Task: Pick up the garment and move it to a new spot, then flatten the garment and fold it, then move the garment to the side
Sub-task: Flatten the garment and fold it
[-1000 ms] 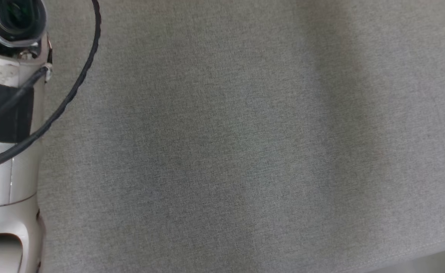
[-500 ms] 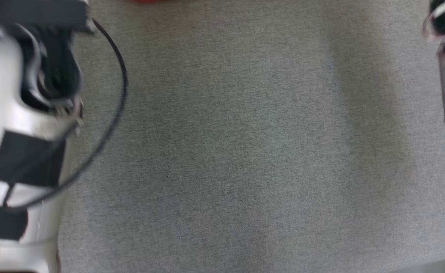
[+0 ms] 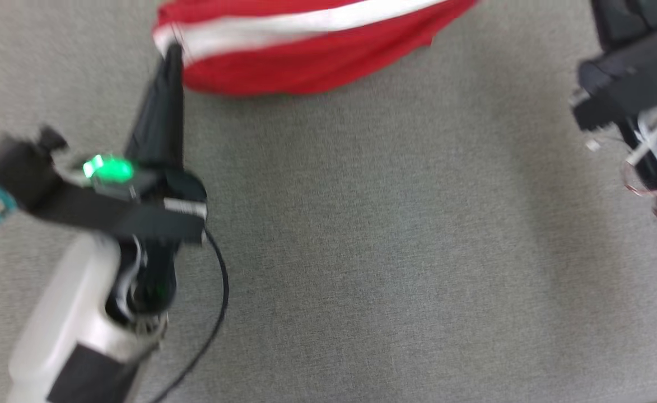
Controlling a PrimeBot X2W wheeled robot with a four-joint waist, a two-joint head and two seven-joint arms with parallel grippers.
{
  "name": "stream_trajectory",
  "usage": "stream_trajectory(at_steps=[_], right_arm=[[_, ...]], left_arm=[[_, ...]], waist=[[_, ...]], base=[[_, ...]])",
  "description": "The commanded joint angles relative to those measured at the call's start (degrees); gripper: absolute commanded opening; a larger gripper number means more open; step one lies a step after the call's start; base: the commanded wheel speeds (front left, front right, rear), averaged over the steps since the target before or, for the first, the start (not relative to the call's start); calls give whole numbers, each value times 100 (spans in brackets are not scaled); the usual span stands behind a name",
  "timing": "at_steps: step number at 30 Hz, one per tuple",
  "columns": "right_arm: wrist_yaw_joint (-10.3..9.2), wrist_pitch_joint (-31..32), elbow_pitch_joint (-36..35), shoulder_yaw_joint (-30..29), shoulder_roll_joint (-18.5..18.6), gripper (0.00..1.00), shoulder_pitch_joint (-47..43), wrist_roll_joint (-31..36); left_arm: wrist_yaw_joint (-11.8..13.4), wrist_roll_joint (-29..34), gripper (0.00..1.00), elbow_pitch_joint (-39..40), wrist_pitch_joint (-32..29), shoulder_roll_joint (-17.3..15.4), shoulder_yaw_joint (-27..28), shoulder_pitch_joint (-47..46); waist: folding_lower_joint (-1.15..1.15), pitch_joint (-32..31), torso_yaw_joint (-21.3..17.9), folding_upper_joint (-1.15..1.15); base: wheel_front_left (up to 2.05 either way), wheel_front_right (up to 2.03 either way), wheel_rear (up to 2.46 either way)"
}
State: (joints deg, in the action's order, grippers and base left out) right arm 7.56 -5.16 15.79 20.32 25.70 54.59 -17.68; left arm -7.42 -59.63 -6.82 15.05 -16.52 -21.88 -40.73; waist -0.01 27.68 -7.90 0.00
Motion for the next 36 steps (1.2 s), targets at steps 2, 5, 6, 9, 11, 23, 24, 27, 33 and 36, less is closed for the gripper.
stream_trajectory(at_steps=[2, 5, 6, 9, 11, 23, 24, 27, 33, 36], right_arm=[[-16, 154, -261, -198, 172, 0, -450, -53], [-16, 315, -479, -434, 273, 0, -856, 9], [-16, 372, -537, -487, 281, 0, -1025, 39], [-16, 635, -675, -680, 327, 0, -1498, 12], [-16, 914, -725, -742, 355, 0, -1863, -51], [-16, 2996, -1764, -1094, 386, 0, -4036, -851], [-16, 3165, -1830, -1118, 362, 0, -4226, -935], [-16, 3694, -2009, -1165, 286, 0, -4754, -1369], [-16, 4523, -2271, -1566, 216, 0, -5575, -1711], [-16, 4837, -2397, -1709, 149, 0, -5871, -1812]], left_arm=[[-11, -61, 0, 172, 18, -39, -30, 525], [-10, -61, 0, 286, 18, -41, -143, 952], [-5, -56, 0, 301, 18, -14, -162, 1099], [-5, -30, 0, 330, 18, 58, -251, 1471], [-4, -16, 0, 311, 18, 95, -288, 1704], [-5, 583, 0, -259, 18, -162, -1000, 2578], [-5, 617, 0, -328, 17, -188, -1066, 2621], [-5, 733, 0, -530, 18, -227, -1220, 2759], [-3, 898, 0, -883, 18, -303, -1354, 3034], [-2, 918, 0, -1002, 18, -321, -1459, 3176]], waist=[[1, -468, 124, 0], [1, -696, 188, 0], [1, -799, 209, 0], [1, -1024, 276, 0], [1, -1190, 310, 0], [1, -1872, 351, 0], [1, -1916, 350, 0], [1, -2056, 344, 0], [1, -2286, 324, 0], [1, -2385, 301, 0]], base=[[0, 0, 0], [0, 0, 0], [0, 0, 0], [0, 0, 0], [0, 0, 0], [0, 0, 0], [0, 0, 0], [0, 0, 0], [0, 0, 0], [0, 0, 0]])
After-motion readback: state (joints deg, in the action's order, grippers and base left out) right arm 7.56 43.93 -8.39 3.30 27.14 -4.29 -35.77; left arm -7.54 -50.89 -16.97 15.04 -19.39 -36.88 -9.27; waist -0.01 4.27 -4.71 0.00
